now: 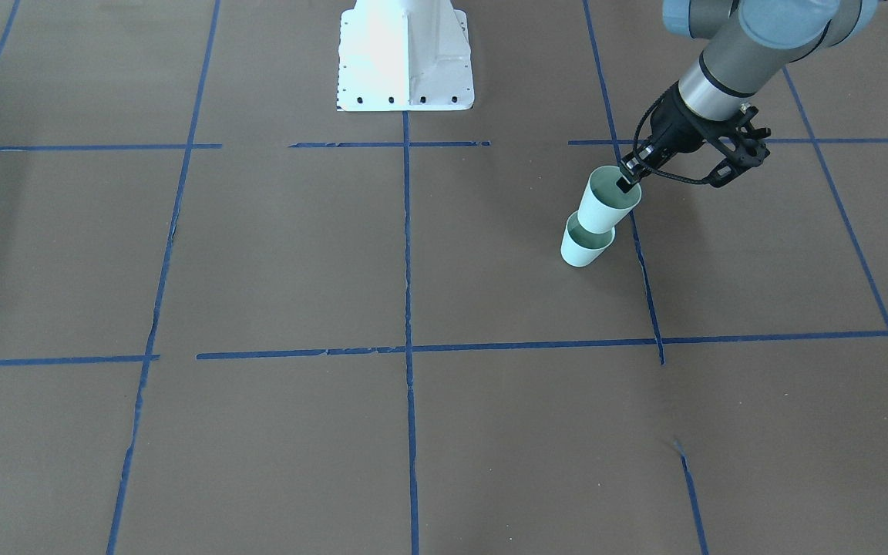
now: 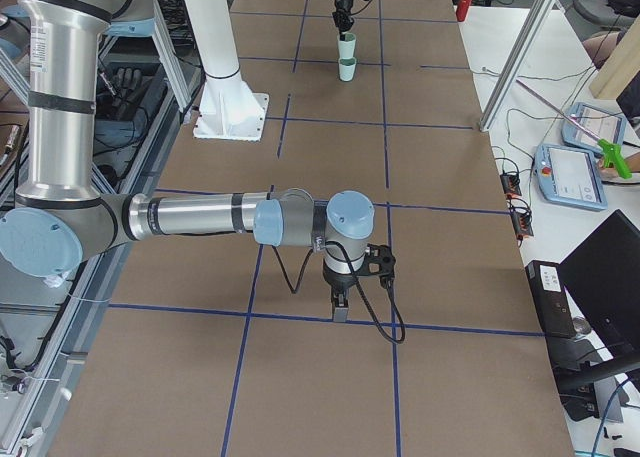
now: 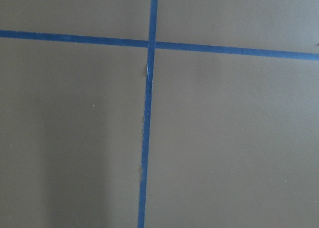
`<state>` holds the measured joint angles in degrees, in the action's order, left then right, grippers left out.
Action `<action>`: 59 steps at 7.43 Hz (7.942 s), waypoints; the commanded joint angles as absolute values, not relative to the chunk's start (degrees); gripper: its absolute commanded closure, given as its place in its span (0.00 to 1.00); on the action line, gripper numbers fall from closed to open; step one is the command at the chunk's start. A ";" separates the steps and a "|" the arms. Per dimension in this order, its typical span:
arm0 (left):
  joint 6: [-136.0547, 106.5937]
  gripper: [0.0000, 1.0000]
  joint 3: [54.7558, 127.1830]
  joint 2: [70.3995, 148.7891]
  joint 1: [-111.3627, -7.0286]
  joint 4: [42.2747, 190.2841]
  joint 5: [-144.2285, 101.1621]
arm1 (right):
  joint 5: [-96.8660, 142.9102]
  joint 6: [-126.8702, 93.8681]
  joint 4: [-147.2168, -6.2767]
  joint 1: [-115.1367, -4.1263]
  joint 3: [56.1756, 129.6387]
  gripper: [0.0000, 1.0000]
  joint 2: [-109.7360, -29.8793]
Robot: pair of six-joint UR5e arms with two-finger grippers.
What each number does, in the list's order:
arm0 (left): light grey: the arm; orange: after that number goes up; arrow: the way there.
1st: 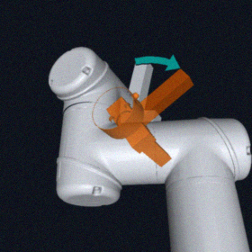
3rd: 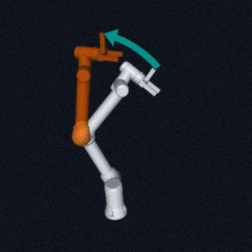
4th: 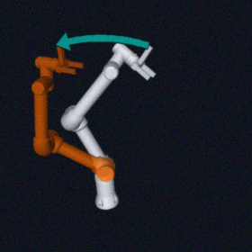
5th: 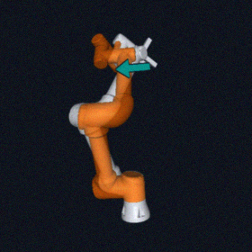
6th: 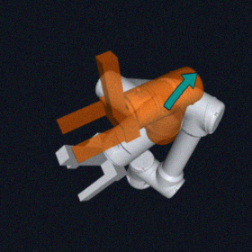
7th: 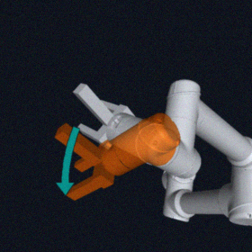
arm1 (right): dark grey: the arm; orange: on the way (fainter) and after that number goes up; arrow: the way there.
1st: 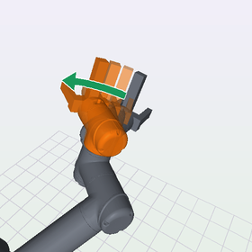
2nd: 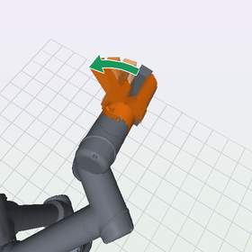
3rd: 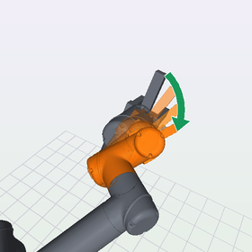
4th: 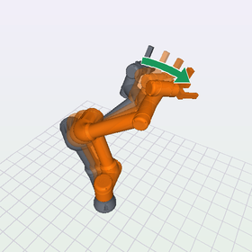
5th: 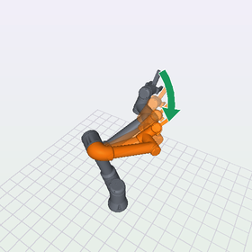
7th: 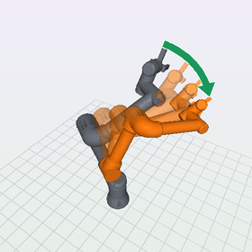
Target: Stack cups
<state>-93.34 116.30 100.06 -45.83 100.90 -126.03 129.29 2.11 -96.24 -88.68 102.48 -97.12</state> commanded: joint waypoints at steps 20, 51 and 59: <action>-0.18 0.00 103.71 81.56 -91.05 87.71 -134.74 | 129.29 2.11 -96.24 -88.68 102.48 0.00 -97.12; 0.35 0.00 99.14 84.81 -91.41 87.71 -134.74 | 129.29 2.11 -96.24 -88.68 102.48 0.00 -97.12; -0.09 0.00 99.49 84.90 -91.41 87.71 -135.18 | 129.29 2.11 -96.24 -88.68 102.48 0.00 -97.12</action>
